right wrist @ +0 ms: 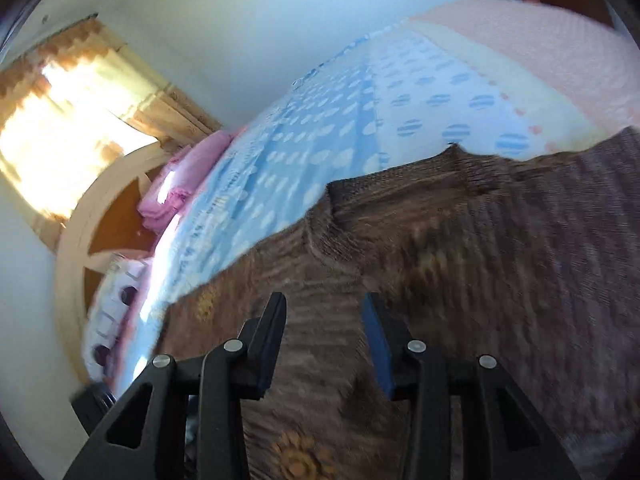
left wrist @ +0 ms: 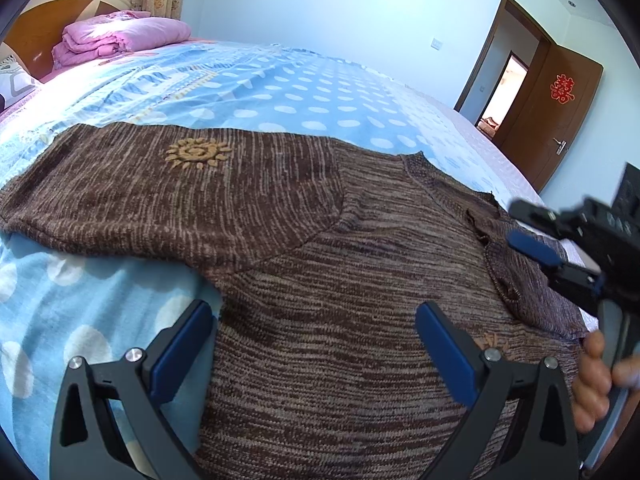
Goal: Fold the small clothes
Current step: 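Release the sleeve and grasp the sweater's side edge with the right tool, then fold the side edge toward the collar's center with the right tool, release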
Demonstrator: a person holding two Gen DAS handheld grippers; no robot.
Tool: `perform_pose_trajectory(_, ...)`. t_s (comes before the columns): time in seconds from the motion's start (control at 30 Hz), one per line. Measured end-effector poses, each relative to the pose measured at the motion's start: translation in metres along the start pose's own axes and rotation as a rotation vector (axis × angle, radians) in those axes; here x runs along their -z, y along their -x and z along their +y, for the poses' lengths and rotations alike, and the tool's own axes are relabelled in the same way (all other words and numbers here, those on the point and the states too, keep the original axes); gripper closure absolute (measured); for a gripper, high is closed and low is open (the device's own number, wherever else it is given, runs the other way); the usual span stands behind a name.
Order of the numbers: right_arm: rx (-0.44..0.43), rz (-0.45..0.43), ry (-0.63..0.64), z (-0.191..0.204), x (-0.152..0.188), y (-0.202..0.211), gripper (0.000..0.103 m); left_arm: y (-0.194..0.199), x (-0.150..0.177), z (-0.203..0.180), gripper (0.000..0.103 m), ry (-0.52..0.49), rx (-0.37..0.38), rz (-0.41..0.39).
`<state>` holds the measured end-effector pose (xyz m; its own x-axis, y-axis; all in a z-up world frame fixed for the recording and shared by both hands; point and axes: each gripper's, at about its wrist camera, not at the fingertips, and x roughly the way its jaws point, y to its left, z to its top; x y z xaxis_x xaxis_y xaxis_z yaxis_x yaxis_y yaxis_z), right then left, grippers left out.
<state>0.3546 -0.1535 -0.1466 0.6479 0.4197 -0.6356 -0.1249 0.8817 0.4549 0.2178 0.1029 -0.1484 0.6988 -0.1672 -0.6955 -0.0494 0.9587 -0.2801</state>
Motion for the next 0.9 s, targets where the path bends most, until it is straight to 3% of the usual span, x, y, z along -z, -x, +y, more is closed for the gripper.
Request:
perform_pose_trajectory(0.1,0.177,-0.017,0.201,0.024,0.024,0.008,0.035,0.000,0.000,0.000,0.000,0.002,0.004,-0.003)
perform_pose_trajectory(0.23,0.328,0.010,0.399,0.042,0.037,-0.008,0.035,0.000,0.000,0.000,0.000,0.001,0.002,-0.002)
perform_pose_trajectory(0.27,0.364,0.039,0.426,0.043,0.038,-0.019,0.042,0.000,0.000,0.000,0.000,0.000,0.002,-0.001)
perform_pose_trajectory(0.3,0.402,0.063,0.431,0.039,0.039,-0.025,0.081,0.000,0.000,0.000,0.000,0.000,0.002,-0.002)
perform_pose_trajectory(0.33,0.414,0.061,0.420,0.036,0.039,-0.025,0.092,0.000,0.000,0.000,0.000,0.001,0.003,-0.002)
perform_pose_trajectory(0.47,0.382,0.013,0.387,0.039,0.042,-0.005,0.094,0.000,0.000,0.000,0.000,0.000,0.003,-0.003)
perform_pose_trajectory(0.6,0.365,0.051,0.406,0.038,0.058,-0.008,0.094,0.000,0.000,0.000,0.000,0.000,0.002,-0.002)
perform_pose_trajectory(0.67,0.331,0.061,0.396,0.039,0.056,-0.004,0.088,-0.001,0.000,0.000,0.000,0.000,0.001,-0.002)
perform_pose_trajectory(0.7,0.302,0.077,0.384,0.038,0.055,-0.003,0.077,0.000,0.000,0.000,0.000,0.000,0.001,-0.002)
perform_pose_trajectory(0.73,0.249,0.103,0.370,0.039,0.052,-0.002,0.054,0.000,0.000,0.000,0.000,0.000,0.002,-0.002)
perform_pose_trajectory(0.77,0.200,0.112,0.358,0.039,0.049,0.003,0.048,-0.001,0.000,0.000,0.000,0.000,0.002,-0.001)
perform_pose_trajectory(0.83,0.154,0.018,0.352,0.037,0.038,0.028,0.048,0.000,0.000,0.000,0.000,-0.001,0.001,-0.001)
perform_pose_trajectory(0.9,0.218,-0.092,0.311,0.020,0.016,0.057,0.048,0.000,0.000,0.000,0.000,0.000,0.001,-0.001)
